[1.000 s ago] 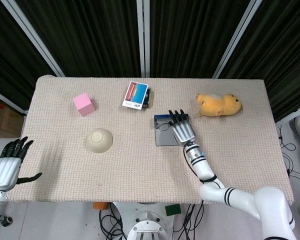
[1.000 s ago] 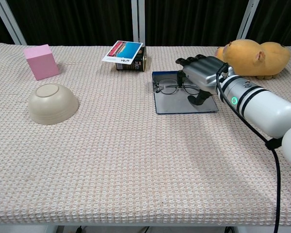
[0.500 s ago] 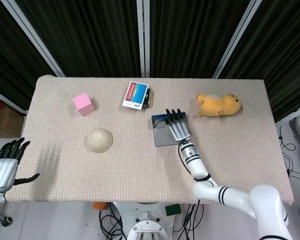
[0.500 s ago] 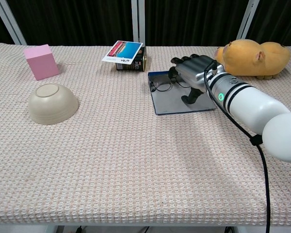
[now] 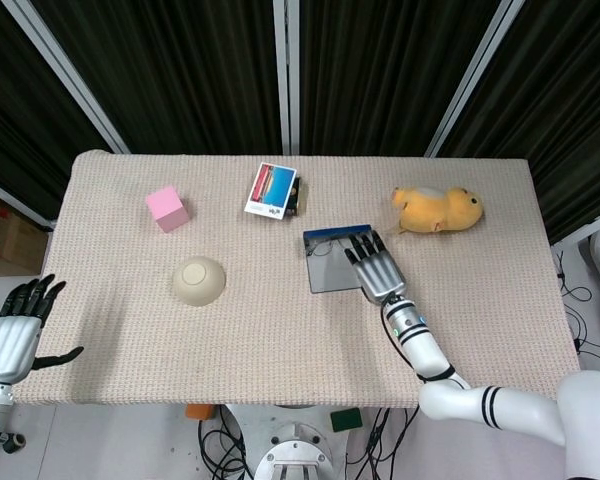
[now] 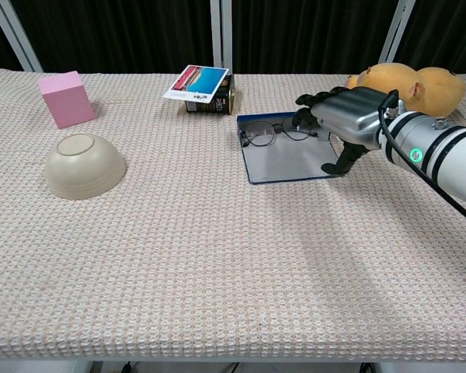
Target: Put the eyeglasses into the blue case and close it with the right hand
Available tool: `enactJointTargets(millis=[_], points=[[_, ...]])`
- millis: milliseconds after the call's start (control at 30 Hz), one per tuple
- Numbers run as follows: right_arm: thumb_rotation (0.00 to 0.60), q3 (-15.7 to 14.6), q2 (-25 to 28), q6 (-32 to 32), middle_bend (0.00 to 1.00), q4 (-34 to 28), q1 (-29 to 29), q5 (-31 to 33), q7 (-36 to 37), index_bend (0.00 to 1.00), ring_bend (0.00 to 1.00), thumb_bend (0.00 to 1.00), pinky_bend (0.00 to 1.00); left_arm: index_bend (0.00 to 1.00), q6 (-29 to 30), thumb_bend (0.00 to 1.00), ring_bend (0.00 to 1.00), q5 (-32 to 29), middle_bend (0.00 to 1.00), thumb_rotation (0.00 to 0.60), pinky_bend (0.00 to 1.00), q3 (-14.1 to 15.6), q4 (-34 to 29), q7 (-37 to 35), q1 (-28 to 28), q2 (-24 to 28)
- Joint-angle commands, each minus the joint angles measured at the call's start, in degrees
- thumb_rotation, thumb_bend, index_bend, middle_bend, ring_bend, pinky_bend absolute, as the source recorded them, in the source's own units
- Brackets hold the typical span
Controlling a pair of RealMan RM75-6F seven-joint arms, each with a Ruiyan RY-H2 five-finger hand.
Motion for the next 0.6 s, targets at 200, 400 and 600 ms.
enactJointTargets(millis=[200, 400, 600], points=[[0.6, -2.5, 2.34, -1.49, 0.0, -4.58, 3.42, 9.72, -8.29, 0.24, 0.0, 0.33, 0.0, 0.09, 0.03, 0.02, 0.0, 0.1, 0.0, 0.449, 0.08, -0.2, -0.1, 0.02, -0.23, -0.04], [0.6, -3.36, 1.11, -0.7, 0.0, -3.5, 4.59, 10.25, -7.96, 0.27, 0.0, 0.33, 0.0, 0.09, 0.11, 0.02, 0.0, -0.03, 0.0, 0.451, 0.08, -0.18, 0.24, -0.29, -0.11, 0.01], [0.6, -3.79, -0.25, -0.73, 0.0, -1.58, 5.76, 11.26, -7.61, 0.28, 0.0, 0.33, 0.0, 0.09, 0.32, 0.02, 0.0, 0.02, 0.0, 0.452, 0.08, -0.2, 0.72, -1.03, -0.01, -0.14]])
